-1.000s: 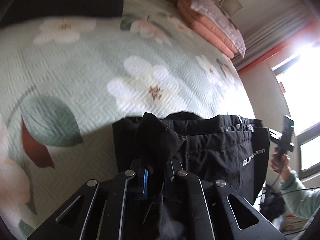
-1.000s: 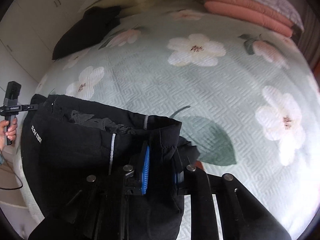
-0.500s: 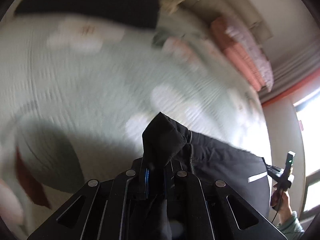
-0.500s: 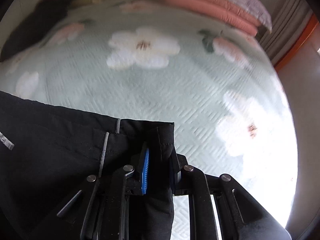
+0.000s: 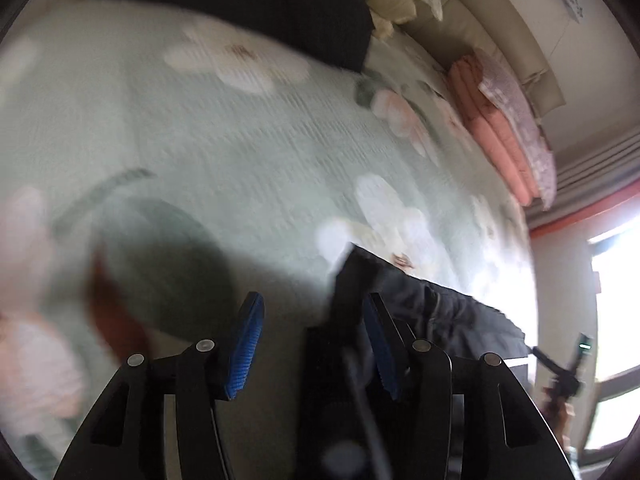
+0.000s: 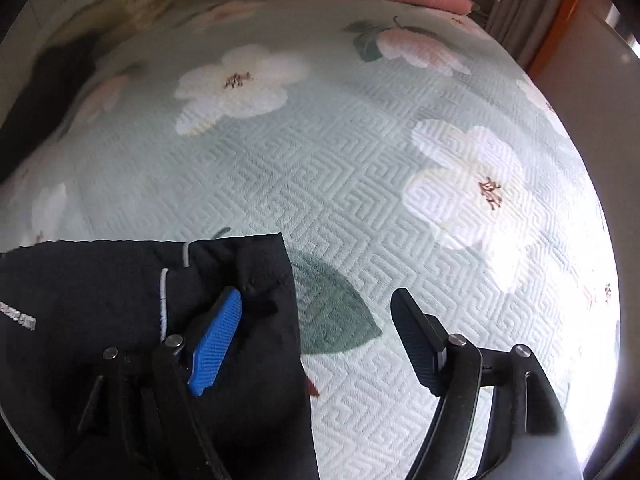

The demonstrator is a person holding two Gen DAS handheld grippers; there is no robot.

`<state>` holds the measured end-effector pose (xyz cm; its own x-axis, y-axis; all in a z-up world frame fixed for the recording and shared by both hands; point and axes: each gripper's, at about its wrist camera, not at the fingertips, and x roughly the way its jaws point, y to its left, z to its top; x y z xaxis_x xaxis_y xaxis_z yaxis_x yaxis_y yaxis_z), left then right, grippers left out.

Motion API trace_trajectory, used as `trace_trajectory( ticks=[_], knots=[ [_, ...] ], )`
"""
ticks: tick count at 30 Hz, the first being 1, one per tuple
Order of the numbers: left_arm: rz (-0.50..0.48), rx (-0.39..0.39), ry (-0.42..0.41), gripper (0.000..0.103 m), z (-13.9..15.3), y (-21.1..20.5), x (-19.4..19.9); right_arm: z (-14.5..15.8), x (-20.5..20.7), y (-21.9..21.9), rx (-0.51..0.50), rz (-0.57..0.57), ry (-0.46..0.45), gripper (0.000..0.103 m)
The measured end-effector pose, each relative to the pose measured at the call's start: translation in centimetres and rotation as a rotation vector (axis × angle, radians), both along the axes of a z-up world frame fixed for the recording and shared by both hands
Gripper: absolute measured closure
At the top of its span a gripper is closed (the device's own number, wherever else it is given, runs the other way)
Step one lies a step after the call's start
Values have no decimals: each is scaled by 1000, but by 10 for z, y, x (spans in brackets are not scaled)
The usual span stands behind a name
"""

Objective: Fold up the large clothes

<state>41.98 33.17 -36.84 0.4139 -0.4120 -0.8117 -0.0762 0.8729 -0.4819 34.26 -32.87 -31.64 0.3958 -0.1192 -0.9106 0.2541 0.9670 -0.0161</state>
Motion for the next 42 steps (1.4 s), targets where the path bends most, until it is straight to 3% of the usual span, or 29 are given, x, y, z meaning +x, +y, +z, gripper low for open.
trace_trajectory(
  ticks=[2,5,8,11,15,18,20,22,28,31,34,36,37,39,40,42],
  knots=[
    [45,33,-32,49,20,17,-12,28,-22,13,-16,23,-40,25],
    [39,2,-89,50,60,20,-34,63,-52,53,-7,106,-78,24],
    [-83,-1,-164,49,103,-20,-67,88,-78,108,22,201,-112,24],
    [-263,56,-202,48,125,-89,-104,94,-93,163,37,267,-128,24],
    [-460,158,-168,48,104,-184,-142,58,-100,220,76,333,-86,24],
    [-459,306,-108,48,54,-223,-147,3,-88,246,102,347,25,24],
    [-420,287,-67,48,19,-222,-139,-32,-80,253,59,352,66,20],
    [-385,243,-55,48,3,-216,-130,-54,-73,254,65,332,74,13],
    [-414,321,-86,47,0,-229,-124,-62,-62,256,59,336,82,6],
    [-428,278,-109,46,30,-225,-129,-31,-66,249,121,357,54,12],
    [-423,259,-186,46,64,-222,-129,16,-62,239,127,345,-85,15],
    [-428,216,-199,46,80,-230,-119,30,-44,237,117,320,-135,15],
    [-429,174,-184,46,81,-233,-109,29,-33,238,125,315,-139,15],
    [-415,165,-148,46,74,-240,-92,12,-6,242,126,301,-94,22],
    [-411,172,-111,46,61,-245,-79,-4,10,242,133,286,-41,32],
    [-393,171,-37,47,35,-246,-61,-36,33,242,153,255,38,35]
  ],
)
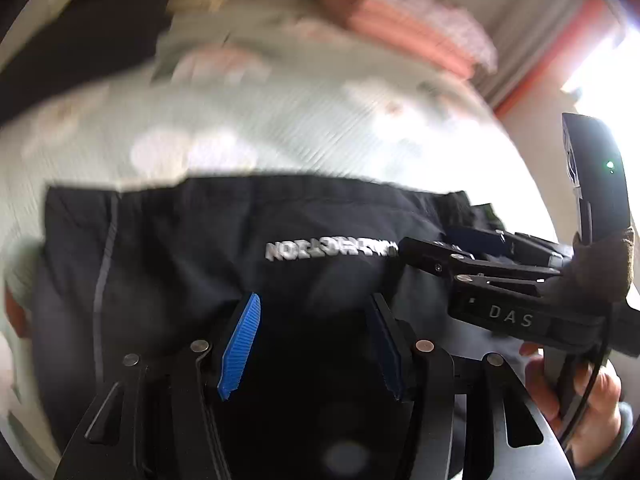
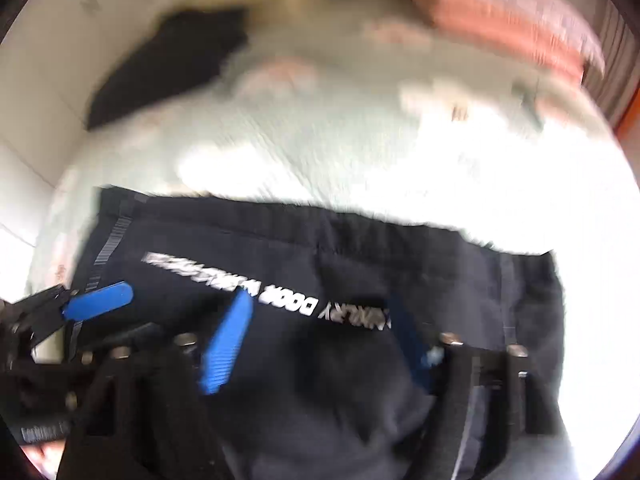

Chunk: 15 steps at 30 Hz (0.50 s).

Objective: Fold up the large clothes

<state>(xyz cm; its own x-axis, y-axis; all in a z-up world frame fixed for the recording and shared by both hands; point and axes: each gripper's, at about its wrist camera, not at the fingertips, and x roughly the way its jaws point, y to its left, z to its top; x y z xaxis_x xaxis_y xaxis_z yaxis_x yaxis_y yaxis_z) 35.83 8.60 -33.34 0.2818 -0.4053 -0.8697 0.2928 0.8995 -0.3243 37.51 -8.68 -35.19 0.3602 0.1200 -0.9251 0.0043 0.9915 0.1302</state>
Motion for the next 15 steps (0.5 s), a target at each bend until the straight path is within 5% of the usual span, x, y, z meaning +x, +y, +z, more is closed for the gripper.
trace_trajectory(
  ticks=[8,15],
  knots=[
    [20,-43,31,47,-31,2,6,-32,19,5,-60,2,0,35],
    [-28,60,-71,46,-4,-1,-12,2,-3,-33,79,29,-57,34]
  ],
)
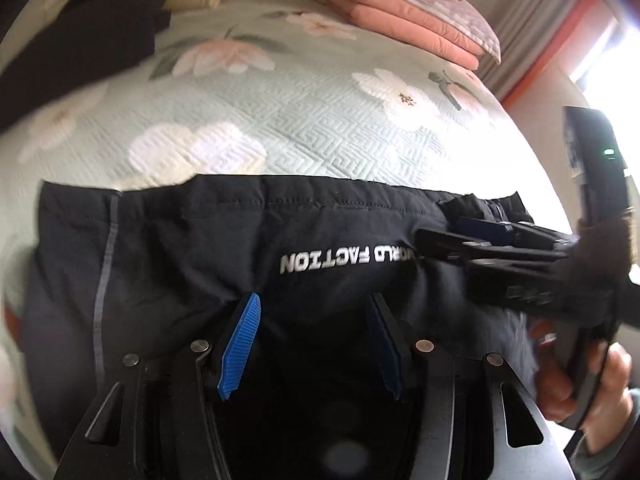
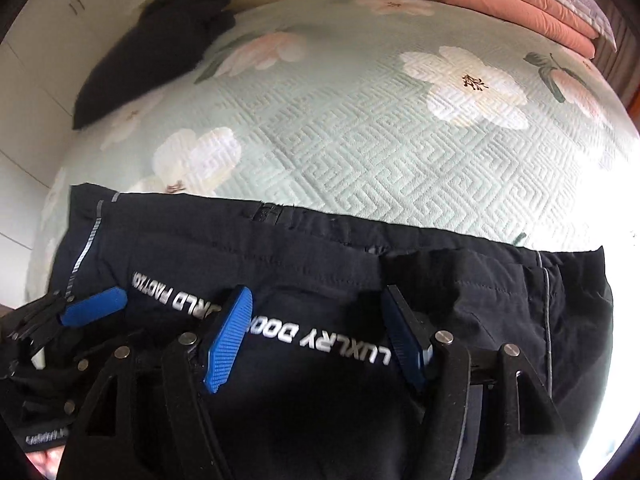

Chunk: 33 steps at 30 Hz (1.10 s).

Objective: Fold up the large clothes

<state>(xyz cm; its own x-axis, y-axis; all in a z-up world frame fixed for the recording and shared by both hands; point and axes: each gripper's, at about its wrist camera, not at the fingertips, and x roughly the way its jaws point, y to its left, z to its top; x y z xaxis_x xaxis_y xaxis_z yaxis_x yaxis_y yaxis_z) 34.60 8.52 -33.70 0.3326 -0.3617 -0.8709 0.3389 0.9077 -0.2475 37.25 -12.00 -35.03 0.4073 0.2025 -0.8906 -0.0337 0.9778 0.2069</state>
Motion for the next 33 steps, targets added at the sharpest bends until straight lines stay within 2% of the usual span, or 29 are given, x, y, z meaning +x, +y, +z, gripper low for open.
trace_trajectory(
  ticks=[5,10,13,15,17,22,26,28,31,33],
  knots=[
    [27,38,-36,46,24,23,-30,33,-52,-30,9,-17,-65,22],
    [85,26,-27,46,44,66,-52,58,-106,-68,-25,-59,-93,17],
    [131,68,-38,46,48,96,-60,67,-133,-87,-79,-70,-94,14],
    [174,104,-42,46,49,121,-65,64,-146,-101,-105,-77,-78,14],
    [215,105,-23,46,46,143,-68,56,-159,-118,-120,-97,-38,14],
    [247,-11,46,46,28,184,-71,30,-172,-152,-44,-155,29,14],
    [265,-25,104,46,9,196,-68,8,-174,-170,18,-188,73,14],
    [268,-60,120,46,2,200,-66,-3,-173,-176,38,-192,94,14],
    [290,-159,193,46,-18,213,-60,-16,-171,-187,118,-207,117,14],
    [341,-202,178,46,-25,222,-60,-24,-169,-194,177,-224,126,14]
  ],
)
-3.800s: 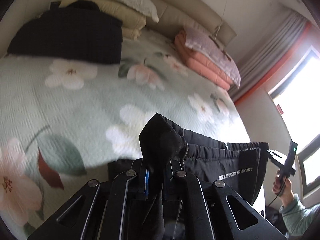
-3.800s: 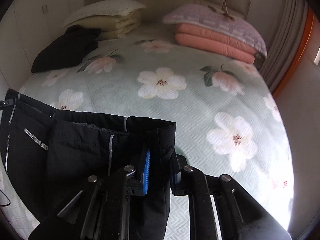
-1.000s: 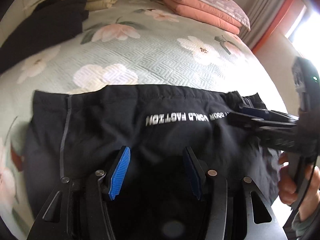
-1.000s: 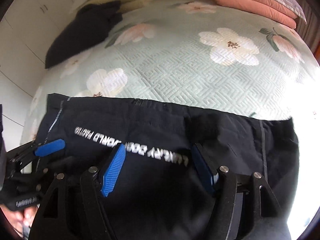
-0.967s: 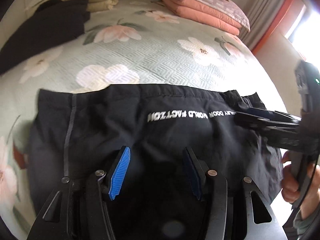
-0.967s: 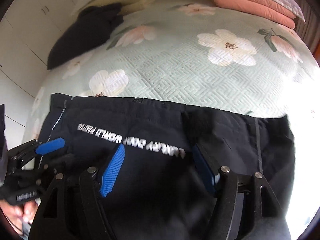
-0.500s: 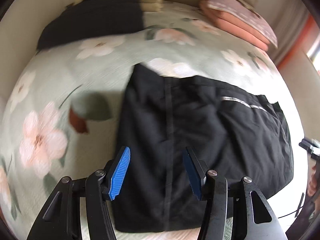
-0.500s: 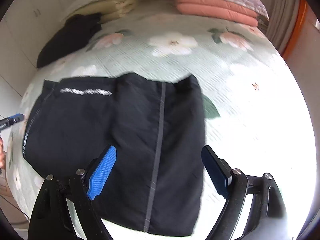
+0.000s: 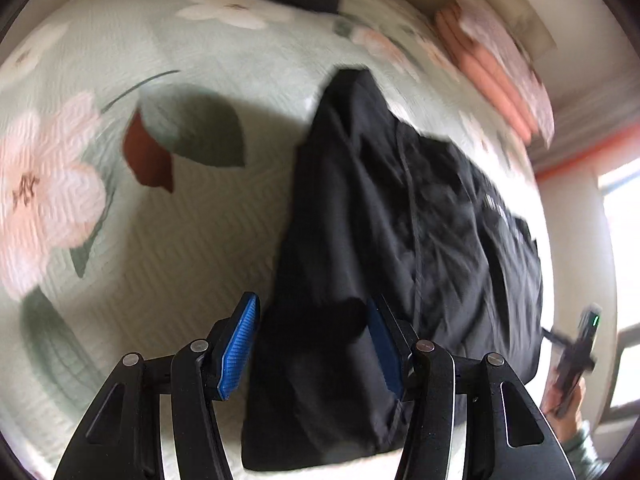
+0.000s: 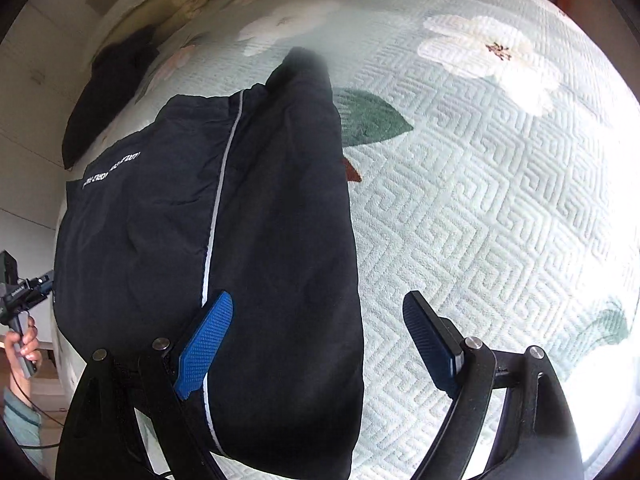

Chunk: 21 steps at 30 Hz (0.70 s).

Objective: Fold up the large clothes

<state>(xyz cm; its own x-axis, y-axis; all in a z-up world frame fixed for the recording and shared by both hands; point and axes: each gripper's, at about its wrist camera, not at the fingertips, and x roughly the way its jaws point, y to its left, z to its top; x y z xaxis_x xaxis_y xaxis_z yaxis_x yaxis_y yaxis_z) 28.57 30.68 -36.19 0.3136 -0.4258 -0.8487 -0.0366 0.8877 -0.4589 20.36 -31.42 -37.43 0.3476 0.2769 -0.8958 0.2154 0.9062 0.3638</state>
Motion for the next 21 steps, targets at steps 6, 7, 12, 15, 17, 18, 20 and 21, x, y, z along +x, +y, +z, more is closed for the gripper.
trace_trajectory(
  ticks=[6,7,12,15,17,18,20,21],
  knots=[
    [-9,-234,69,29,-26,9,7,-19,2,-15,151,-21,17,13],
    [-19,-271,104,29,-35,8,10,-22,2,-18,178,-23,21,12],
    [-52,-373,167,29,-58,4,26,-37,9,-26,282,-16,31,10],
    [-89,-419,187,29,-67,-3,36,-43,14,-25,320,10,36,8],
    [-110,-439,206,29,-75,-8,42,-50,17,-27,353,22,43,6],
    [-117,-460,218,29,-79,-9,44,-51,16,-30,376,24,39,4],
    [-119,-507,235,28,-87,-7,49,-56,16,-34,417,34,32,2],
    [-121,-533,243,28,-91,-7,50,-57,17,-34,432,41,28,2]
  ],
)
